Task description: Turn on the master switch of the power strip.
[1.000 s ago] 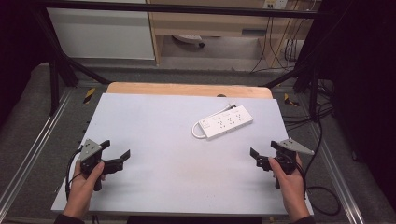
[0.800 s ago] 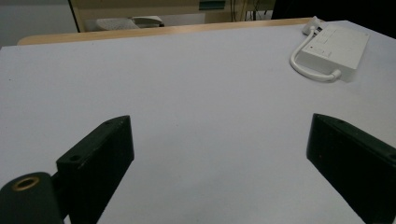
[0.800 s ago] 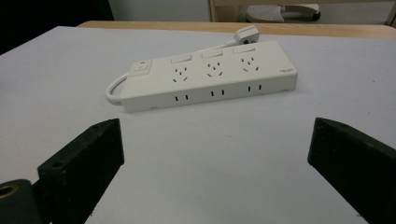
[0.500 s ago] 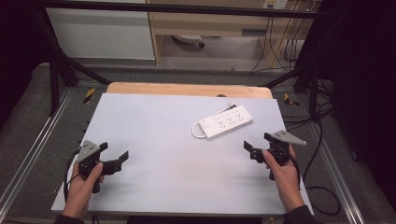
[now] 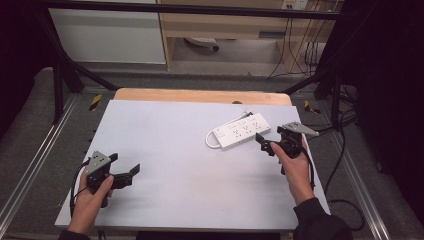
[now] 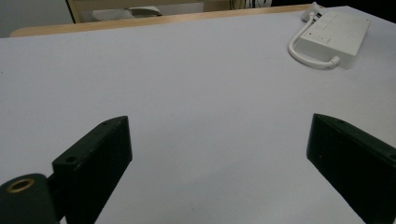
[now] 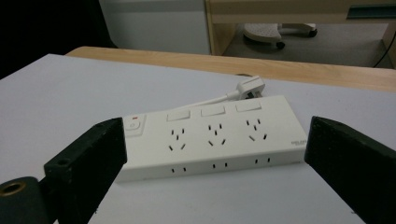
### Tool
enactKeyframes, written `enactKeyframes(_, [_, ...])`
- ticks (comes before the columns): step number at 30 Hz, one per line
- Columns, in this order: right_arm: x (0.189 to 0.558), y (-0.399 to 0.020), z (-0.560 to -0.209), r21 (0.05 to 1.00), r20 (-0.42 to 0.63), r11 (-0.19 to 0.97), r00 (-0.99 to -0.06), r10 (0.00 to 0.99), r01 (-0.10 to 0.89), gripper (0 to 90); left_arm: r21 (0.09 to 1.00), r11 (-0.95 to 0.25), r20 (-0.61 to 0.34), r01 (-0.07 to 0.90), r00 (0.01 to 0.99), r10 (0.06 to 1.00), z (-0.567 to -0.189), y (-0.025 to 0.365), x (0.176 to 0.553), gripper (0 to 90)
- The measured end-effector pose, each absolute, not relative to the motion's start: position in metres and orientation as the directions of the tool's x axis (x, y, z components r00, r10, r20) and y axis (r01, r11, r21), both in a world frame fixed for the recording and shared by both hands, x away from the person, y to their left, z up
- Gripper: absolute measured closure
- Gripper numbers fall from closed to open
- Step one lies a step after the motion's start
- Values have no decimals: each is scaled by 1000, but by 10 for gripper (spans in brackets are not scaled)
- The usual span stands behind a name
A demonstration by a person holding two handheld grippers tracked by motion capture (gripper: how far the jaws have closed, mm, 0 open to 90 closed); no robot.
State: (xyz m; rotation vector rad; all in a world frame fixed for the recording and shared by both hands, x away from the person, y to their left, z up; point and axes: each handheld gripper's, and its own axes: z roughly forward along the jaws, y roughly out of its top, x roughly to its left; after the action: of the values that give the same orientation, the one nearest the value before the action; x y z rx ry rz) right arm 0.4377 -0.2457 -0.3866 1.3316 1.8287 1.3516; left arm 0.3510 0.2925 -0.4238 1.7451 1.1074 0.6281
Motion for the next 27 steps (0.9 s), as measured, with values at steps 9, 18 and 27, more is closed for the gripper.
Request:
enactKeyframes(9, [463, -238, -378, 922, 164, -11, -367, 916, 386, 83, 902, -155, -56, 403, 465, 883, -424, 292, 351, 67])
enactKeyframes(18, [486, -229, -377, 925, 145, -4, -344, 928, 379, 167, 900, -158, -55, 407, 465, 883, -425, 292, 352, 67])
enactKeyframes(27, [503, -219, -380, 925, 136, 6, -346, 928, 379, 359, 898, -163, -53, 408, 469, 882, -425, 291, 352, 67])
